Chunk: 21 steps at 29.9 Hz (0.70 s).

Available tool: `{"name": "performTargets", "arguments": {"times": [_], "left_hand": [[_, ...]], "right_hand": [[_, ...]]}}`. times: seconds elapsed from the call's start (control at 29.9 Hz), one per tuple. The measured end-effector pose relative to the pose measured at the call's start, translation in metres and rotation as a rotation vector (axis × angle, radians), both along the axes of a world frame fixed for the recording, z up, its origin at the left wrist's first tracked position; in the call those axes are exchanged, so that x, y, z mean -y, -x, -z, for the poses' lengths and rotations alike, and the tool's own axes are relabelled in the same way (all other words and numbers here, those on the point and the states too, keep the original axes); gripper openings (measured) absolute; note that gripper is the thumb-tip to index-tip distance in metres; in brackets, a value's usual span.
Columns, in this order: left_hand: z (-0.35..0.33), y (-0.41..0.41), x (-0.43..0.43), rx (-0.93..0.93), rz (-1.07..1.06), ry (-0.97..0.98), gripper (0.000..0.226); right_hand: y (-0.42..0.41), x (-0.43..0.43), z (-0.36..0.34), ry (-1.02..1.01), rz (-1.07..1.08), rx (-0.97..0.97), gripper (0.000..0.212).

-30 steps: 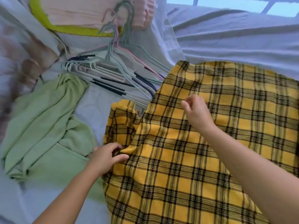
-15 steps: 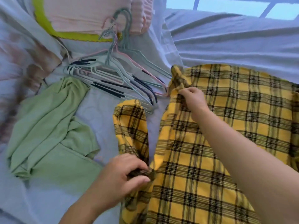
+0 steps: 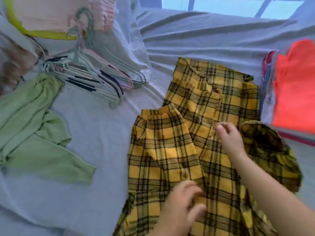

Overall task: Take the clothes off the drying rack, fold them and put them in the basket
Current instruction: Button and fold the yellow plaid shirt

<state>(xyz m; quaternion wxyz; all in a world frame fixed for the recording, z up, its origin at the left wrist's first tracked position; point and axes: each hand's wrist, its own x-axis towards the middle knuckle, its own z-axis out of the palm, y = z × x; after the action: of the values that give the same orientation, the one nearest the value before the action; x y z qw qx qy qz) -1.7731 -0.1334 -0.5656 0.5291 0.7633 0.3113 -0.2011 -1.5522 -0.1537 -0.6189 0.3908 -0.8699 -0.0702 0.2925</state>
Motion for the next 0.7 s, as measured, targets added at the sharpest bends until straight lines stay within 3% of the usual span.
{"name": "performTargets", "arguments": {"times": [0.07,0.13,0.23,0.3,0.4,0.5,0.53,0.6,0.7], "left_hand": [[0.019,0.035,-0.005,-0.097,-0.320,-0.190,0.054],[0.039,0.075,-0.014,-0.239,-0.608,-0.355,0.054],[0.059,0.116,-0.020,-0.418,-0.800,-0.263,0.070],[0.066,0.130,-0.017,-0.441,-0.829,-0.182,0.075],[0.068,0.135,-0.019,-0.413,-0.814,-0.214,0.075],[0.064,0.130,-0.022,-0.333,-0.801,-0.097,0.086],[0.064,0.129,-0.022,-0.316,-0.772,-0.090,0.090],[0.065,0.127,-0.022,-0.298,-0.708,-0.117,0.077],[0.068,0.126,-0.022,-0.270,-0.700,-0.108,0.068]], "right_hand": [[0.022,0.004,0.000,-0.014,-0.196,-0.072,0.027],[0.042,-0.001,0.006,0.000,-0.342,-0.160,0.038],[0.058,-0.017,0.015,0.101,-0.275,-0.284,0.065],[0.054,-0.028,0.015,0.089,-0.172,-0.410,0.054],[0.045,-0.023,-0.005,-0.170,-0.156,-0.391,0.004],[0.037,0.018,-0.017,-0.283,-0.060,-0.299,0.012],[0.035,0.033,-0.015,-0.294,-0.019,-0.367,0.012],[0.029,0.052,-0.006,-0.283,0.029,-0.617,0.014],[0.012,0.042,0.008,-0.170,0.062,-0.773,0.067]]}}
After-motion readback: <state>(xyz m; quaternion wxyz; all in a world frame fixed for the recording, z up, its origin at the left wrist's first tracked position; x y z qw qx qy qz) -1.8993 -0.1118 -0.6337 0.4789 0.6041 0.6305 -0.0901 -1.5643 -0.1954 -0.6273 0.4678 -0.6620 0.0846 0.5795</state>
